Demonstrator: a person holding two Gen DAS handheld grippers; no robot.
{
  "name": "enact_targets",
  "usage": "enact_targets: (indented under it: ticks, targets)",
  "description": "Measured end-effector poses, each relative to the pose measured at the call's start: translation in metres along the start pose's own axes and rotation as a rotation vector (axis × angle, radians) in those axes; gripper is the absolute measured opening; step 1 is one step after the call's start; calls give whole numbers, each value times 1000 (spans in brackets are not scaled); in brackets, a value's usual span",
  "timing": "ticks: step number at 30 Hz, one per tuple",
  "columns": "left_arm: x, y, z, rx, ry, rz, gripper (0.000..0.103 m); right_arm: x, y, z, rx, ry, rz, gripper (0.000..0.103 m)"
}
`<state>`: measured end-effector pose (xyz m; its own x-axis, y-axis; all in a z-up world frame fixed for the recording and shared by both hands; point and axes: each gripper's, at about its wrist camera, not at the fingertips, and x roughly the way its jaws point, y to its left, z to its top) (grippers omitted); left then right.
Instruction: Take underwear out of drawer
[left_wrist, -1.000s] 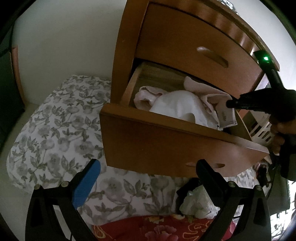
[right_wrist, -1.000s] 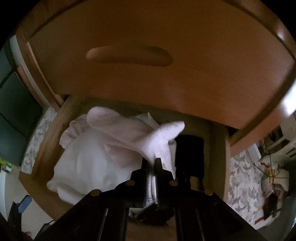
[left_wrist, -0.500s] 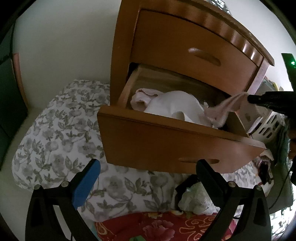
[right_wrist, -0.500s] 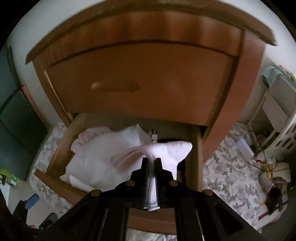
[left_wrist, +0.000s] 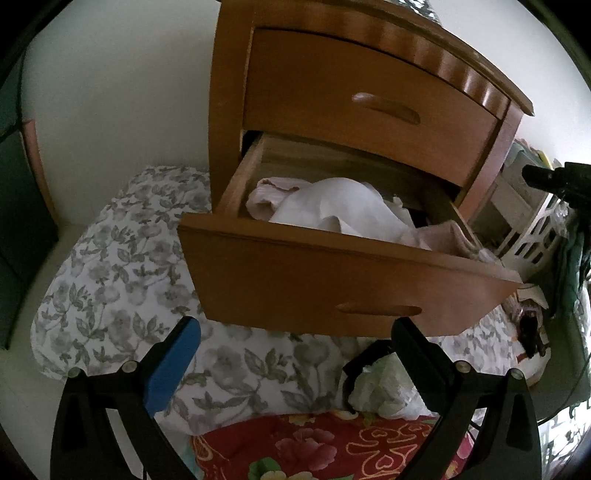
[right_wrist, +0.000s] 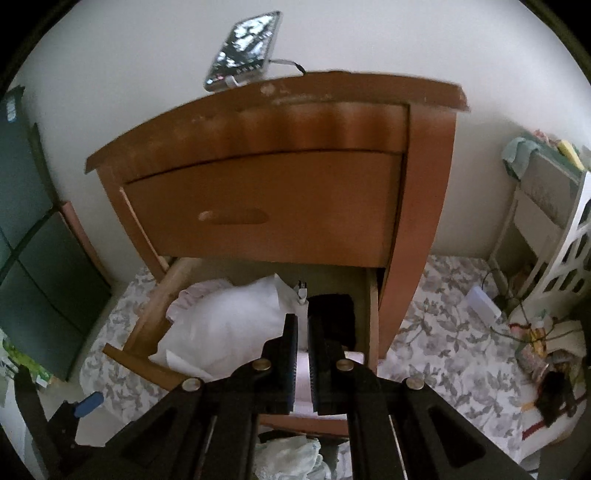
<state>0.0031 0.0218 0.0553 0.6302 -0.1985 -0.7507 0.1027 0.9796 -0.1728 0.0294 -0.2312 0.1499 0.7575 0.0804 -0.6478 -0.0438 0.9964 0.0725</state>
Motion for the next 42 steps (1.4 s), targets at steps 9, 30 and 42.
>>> enact_targets:
  ticks: [9,30,42]
  targets:
    - [-4,-9,-2,24,-2,1,103,33,0,-9,-4,124,8,7]
    - [5,4,-3,-5,24,5,103,153,24,-26,-103,489,-145,45]
    - [7,12,-3,-25,32,2,103,158,4,-33,-130,514,-252,30]
